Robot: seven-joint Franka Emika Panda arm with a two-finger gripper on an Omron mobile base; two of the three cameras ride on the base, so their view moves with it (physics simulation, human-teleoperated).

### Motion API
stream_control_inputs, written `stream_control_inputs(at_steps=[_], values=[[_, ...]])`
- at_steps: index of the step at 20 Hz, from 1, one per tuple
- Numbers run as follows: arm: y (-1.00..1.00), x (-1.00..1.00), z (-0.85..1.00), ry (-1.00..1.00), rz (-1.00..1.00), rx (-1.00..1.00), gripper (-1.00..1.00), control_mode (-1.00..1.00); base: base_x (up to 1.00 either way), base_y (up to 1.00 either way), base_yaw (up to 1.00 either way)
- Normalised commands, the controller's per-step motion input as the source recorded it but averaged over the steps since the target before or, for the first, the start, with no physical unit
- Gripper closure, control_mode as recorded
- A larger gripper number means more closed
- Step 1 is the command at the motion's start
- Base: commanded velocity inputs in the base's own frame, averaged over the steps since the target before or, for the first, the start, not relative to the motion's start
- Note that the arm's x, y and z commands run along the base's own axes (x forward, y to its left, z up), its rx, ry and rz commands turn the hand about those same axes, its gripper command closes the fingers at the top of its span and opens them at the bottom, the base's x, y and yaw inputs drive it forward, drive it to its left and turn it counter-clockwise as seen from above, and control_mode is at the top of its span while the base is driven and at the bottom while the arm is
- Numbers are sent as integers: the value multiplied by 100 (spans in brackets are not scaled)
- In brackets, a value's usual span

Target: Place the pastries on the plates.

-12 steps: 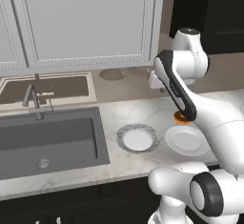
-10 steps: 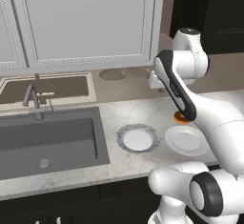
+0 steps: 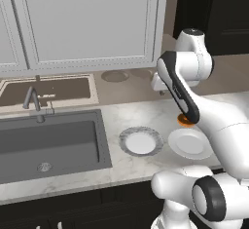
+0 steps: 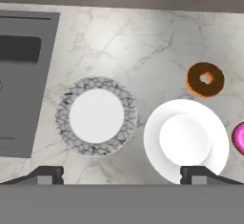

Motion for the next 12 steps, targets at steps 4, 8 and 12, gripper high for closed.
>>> stream_control_inputs(at_steps=[4,8,12], values=[[-6,21,-38,0,0,0,-100,-100,0,0,0],[0,36,-33,0,0,0,-100,-100,0,0,0],[-10,46,-35,0,0,0,-100,-100,0,0,0]])
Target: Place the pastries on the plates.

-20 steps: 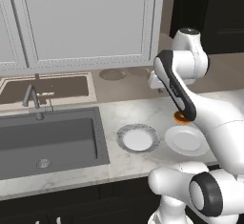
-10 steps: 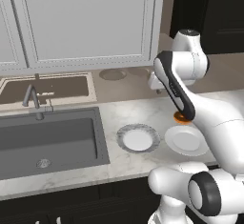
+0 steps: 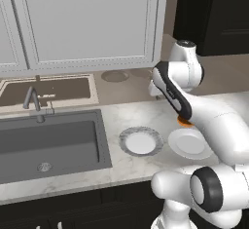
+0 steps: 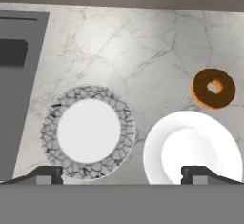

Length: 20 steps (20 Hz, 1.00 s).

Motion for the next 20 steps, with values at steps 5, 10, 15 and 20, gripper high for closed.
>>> stream_control_inputs(at_steps=[5,10,15,20], values=[[-16,46,-46,0,0,0,-100,-100,0,0,0],[-8,35,-29,-1,0,0,-100,-100,0,0,0],[0,28,-16,-1,0,0,-100,-100,0,0,0],[-4,17,-17,0,0,0,-100,-100,0,0,0]])
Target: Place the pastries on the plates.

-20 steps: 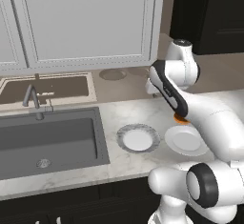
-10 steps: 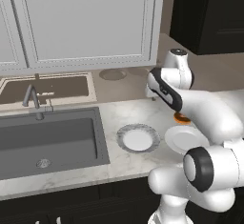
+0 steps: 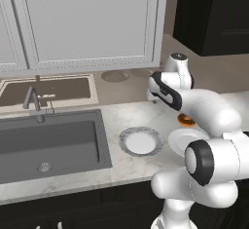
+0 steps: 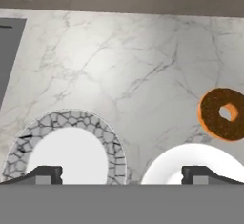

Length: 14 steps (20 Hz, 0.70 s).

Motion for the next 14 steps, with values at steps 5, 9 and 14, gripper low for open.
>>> stream_control_inputs(at_steps=[5,9,14], values=[[-12,20,-23,0,0,-3,-100,-100,0,0,0],[-29,22,-27,0,0,-2,-100,-100,0,0,0],[-47,15,-26,0,0,0,-100,-100,0,0,0]])
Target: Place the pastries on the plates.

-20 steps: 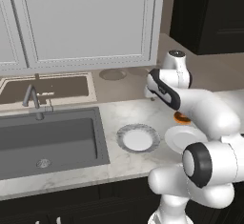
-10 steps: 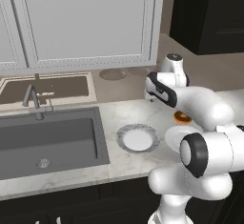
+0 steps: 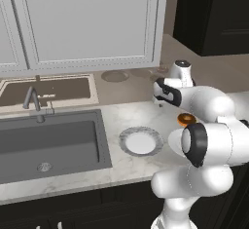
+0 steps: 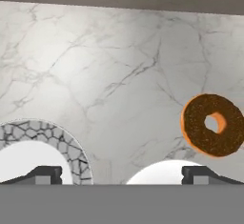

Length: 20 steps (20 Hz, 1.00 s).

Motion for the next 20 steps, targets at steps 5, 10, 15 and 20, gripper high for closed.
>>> stream_control_inputs(at_steps=[5,10,15,20], values=[[-33,14,-19,0,0,-2,-100,-100,0,0,0],[-18,0,-20,0,0,-2,-100,-100,0,0,0],[-31,0,-24,0,-1,0,-100,-100,0,0,0],[-31,0,-19,-1,0,0,-100,-100,0,0,0]])
